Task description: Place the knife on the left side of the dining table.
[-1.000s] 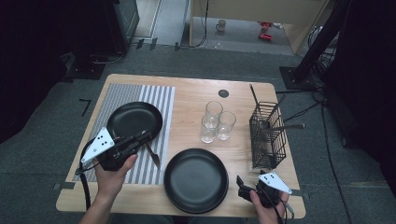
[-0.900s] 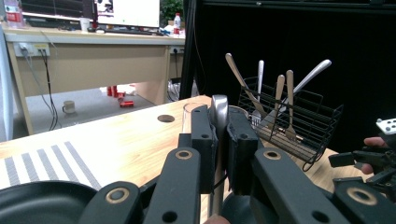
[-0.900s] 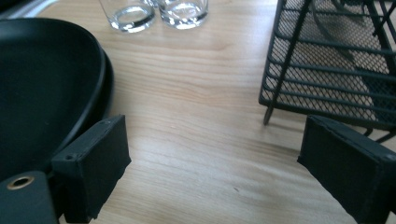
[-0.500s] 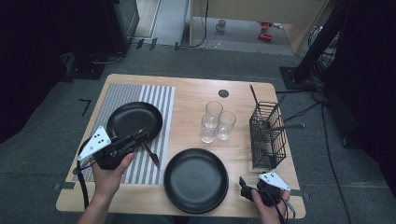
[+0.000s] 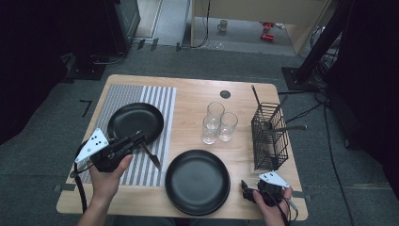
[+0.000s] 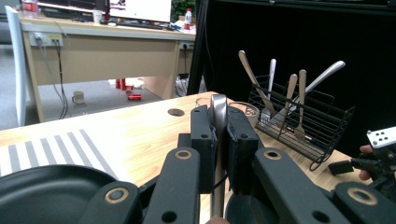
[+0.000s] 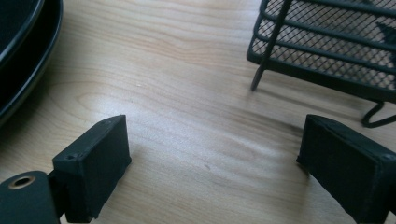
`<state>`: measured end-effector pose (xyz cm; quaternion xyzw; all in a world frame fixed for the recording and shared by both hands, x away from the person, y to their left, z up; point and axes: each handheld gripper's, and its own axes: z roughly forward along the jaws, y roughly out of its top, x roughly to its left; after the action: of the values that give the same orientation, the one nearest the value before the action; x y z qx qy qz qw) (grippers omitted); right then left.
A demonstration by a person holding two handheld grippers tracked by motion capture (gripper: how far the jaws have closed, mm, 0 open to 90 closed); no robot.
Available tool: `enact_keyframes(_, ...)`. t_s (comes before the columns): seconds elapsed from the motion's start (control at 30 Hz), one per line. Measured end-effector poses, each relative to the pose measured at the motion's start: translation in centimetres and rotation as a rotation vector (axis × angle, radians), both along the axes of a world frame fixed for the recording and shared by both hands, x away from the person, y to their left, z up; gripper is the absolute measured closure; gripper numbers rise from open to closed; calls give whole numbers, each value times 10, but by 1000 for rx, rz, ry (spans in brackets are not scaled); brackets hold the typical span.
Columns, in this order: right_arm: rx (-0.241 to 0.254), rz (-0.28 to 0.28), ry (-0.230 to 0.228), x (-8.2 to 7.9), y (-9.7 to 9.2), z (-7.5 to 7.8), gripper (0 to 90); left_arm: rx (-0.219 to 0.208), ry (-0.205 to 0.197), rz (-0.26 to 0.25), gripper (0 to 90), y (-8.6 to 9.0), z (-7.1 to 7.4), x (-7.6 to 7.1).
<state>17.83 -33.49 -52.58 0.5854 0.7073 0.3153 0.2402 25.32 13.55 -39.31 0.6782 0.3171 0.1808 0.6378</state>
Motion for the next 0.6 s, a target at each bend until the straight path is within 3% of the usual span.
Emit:
enact_keyframes(0.3, 2, 11, 1, 0, -1, 0, 86, -21, 22, 47, 845, 15, -4, -7)
enact_keyframes(0.6, 1, 12, 1, 0, -1, 0, 87, -13, 36, 94, 832, 29, -8, -12)
